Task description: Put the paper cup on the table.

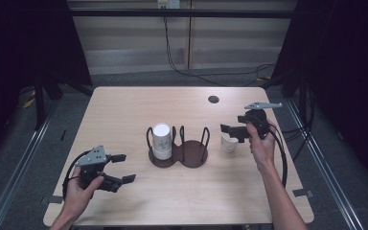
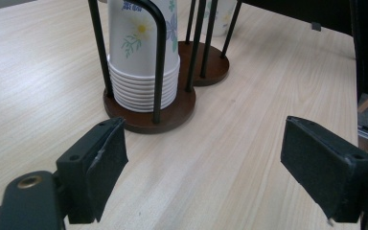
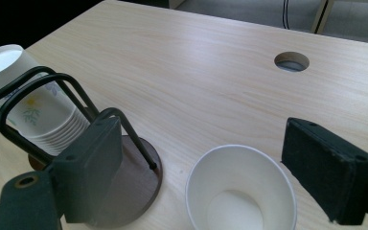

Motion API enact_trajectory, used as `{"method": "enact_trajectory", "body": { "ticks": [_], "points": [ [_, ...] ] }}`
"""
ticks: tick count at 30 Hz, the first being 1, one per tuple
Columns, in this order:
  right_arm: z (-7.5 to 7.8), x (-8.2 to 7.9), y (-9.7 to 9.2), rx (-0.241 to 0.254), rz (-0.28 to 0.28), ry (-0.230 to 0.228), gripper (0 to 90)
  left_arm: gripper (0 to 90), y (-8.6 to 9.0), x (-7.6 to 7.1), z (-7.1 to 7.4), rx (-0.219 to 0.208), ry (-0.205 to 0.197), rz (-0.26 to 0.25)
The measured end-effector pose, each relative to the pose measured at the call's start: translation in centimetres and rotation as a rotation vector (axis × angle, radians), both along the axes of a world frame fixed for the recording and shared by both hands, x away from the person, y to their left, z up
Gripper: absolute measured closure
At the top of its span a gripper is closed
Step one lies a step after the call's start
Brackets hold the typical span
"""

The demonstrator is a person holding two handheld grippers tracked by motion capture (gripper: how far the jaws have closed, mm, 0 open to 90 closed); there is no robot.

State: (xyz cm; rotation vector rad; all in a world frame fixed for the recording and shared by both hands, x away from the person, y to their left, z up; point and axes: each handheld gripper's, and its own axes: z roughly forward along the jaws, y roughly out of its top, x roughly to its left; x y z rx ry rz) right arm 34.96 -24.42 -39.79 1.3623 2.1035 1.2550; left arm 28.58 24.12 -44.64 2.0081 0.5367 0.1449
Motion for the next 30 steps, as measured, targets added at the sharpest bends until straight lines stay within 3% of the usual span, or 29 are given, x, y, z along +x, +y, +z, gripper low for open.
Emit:
{"method": "enact_trajectory", "body": {
  "ticks": [5,9,13,18,27,30],
  "points": [
    [-0.5,-1.3,-0.4,0.011,-0.018,-0.022,13.6,15.9,-0.2,0.0,-0.1,-0.002,0.011,-0.001],
    [-0.6,-2.9,-0.1,0.034,-0.026,-0.090,13.6,16.0,-0.1,-0.2,0.0,-0.006,0.011,0.007],
    [-1.0,-4.3,0.4,0.032,-0.025,-0.107,13.5,16.1,0.1,-0.2,0.0,-0.007,0.012,0.015],
    [-1.7,-6.0,0.8,0.029,-0.044,-0.160,13.5,16.1,0.1,-0.4,-0.1,-0.026,0.027,0.017],
    [-3.5,-8.6,1.8,0.057,-0.030,-0.165,13.8,16.1,-0.2,-0.6,-0.3,-0.023,0.038,0.021],
    [-4.2,-9.4,2.1,0.086,-0.014,-0.152,13.8,16.1,-0.2,-0.8,-0.4,-0.031,0.048,0.022]
  ]
}}
